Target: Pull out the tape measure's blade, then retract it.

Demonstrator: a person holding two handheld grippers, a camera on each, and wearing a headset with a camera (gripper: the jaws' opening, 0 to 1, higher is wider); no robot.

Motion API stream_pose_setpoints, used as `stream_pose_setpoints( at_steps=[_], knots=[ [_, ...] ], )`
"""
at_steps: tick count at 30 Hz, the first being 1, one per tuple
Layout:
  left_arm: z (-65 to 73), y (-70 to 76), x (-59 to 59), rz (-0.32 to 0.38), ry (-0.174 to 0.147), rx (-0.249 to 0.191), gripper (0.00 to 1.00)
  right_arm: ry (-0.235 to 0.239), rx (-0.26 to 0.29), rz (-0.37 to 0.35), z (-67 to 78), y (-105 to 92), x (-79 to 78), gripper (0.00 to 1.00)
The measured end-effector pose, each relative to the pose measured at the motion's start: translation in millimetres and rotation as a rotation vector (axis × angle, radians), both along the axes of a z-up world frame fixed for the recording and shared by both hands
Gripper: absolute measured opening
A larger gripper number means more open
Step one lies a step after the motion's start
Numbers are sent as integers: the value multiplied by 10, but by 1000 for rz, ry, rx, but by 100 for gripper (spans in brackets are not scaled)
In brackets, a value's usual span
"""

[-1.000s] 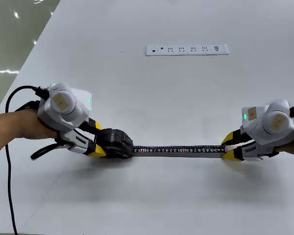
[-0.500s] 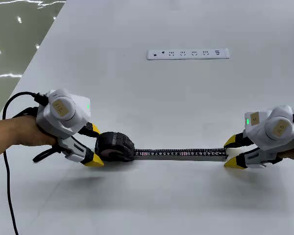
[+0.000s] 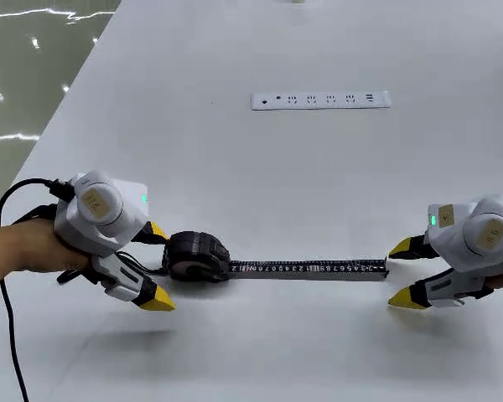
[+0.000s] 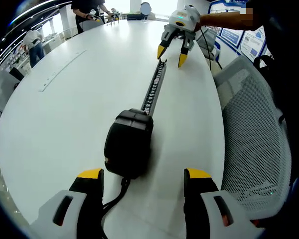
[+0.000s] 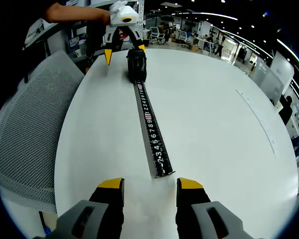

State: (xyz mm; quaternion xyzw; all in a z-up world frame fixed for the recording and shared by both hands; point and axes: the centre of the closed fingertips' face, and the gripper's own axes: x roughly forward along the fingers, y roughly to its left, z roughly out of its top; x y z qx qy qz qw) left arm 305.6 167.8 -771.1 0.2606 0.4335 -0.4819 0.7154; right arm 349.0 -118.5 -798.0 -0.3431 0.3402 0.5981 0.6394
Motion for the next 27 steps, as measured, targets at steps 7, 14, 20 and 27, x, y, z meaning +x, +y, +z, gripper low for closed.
stream_pose_setpoints(
  at_steps=[7, 14, 20, 27],
  knots=[
    [-14, 13, -102, 38, 5, -18, 67, 5, 11, -26, 1, -29, -81, 45],
    [2, -11, -190, 99, -3, -64, 73, 15, 35, -74, 37, -60, -174, 51],
    [-8, -54, -274, 159, -12, -108, 78, 18, 59, -122, 49, -78, -258, 56],
    [12, -101, -331, 230, -34, -163, 82, 21, 93, -192, 73, -83, -318, 61]
  ],
)
